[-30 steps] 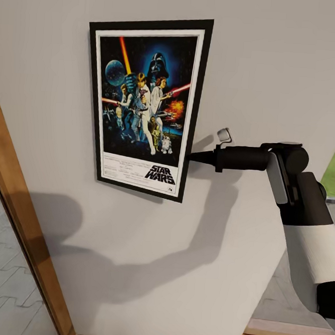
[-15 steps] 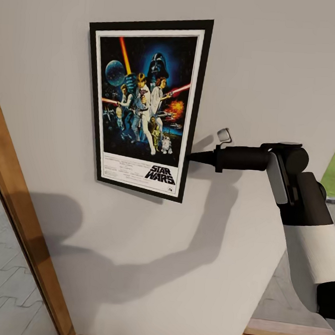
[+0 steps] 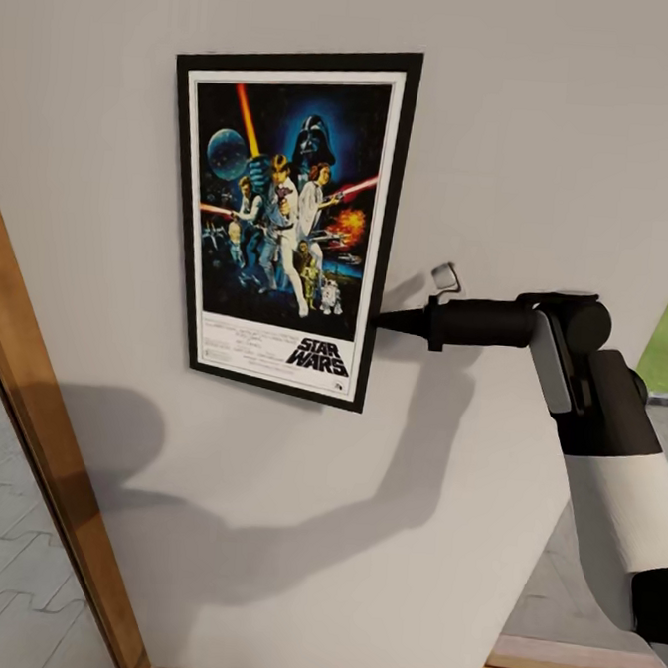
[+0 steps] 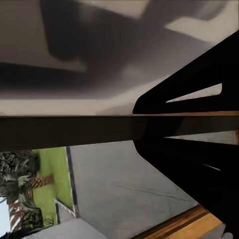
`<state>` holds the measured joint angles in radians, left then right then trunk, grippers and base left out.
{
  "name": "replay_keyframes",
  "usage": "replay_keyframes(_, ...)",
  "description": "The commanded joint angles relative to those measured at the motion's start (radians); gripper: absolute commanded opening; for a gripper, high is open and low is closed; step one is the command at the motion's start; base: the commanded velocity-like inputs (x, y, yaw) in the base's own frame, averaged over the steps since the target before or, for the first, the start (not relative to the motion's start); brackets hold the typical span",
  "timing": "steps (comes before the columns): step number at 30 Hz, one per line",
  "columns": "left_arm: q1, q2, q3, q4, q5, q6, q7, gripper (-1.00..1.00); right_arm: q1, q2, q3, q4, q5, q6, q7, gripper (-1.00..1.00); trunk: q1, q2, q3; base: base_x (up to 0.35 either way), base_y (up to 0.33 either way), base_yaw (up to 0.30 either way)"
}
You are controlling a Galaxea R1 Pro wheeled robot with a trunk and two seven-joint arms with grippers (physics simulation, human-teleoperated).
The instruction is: Pick up the poster from the kitchen countertop and hang it on one of the wall nails in the kitchen.
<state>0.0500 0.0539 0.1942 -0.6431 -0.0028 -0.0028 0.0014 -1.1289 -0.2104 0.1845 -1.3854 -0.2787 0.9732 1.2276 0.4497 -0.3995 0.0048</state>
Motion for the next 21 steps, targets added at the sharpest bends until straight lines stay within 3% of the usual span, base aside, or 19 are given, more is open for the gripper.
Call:
replay_keyframes(1,0.001,0.0,0.001,-0.001,0.0,0.0,0.0,1.0,0.001,-0.001,0.001,0.0,-0.003,0.006,0.006,-1.0,0.0,-0.001,0.0,0.0,0.0,0.0)
replay_keyframes(21,0.001,0.0,0.001,-0.001,0.0,0.0,0.0,1.0,0.008,-0.001,0.001,0.0,-0.002,0.006,0.023,-1.0,0.0,-0.001,0.0,0.0,0.0,0.0)
